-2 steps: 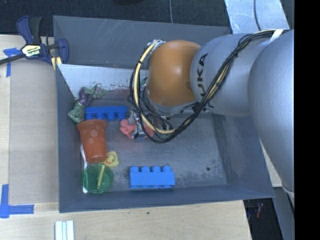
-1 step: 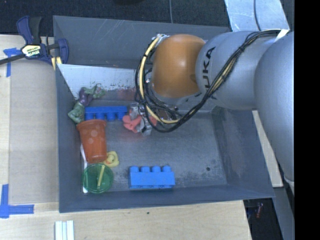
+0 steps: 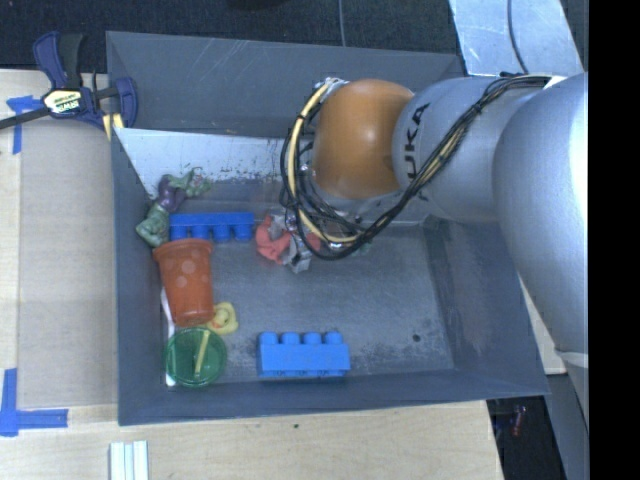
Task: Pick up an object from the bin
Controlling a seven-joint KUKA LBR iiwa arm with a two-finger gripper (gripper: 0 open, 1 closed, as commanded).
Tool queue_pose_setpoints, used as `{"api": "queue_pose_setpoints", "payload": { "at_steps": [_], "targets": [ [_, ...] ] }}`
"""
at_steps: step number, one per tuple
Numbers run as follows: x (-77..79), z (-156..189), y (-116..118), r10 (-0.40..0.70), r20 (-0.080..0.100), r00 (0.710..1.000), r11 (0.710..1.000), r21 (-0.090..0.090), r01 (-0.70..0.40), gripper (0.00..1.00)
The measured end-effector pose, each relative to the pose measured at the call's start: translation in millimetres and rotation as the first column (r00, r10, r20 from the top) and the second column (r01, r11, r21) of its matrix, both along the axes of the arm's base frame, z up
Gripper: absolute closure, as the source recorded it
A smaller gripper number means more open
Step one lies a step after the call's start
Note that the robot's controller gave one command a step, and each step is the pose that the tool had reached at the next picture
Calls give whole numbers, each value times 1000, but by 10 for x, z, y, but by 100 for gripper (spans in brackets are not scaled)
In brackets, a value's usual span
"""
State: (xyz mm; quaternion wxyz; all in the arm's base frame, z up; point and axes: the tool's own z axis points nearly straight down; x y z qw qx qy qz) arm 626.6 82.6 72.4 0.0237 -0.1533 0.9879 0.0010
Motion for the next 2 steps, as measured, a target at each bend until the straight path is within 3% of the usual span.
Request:
{"api": "queue_pose_setpoints", "payload": {
  "at_steps": [1,2],
  "targets": [
    [-131,575,-91,-9,-8,1000,1000,-3,9,100],
    [-155,1039,3,79,-3,997,997,-7,-79,100]
  ]
}}
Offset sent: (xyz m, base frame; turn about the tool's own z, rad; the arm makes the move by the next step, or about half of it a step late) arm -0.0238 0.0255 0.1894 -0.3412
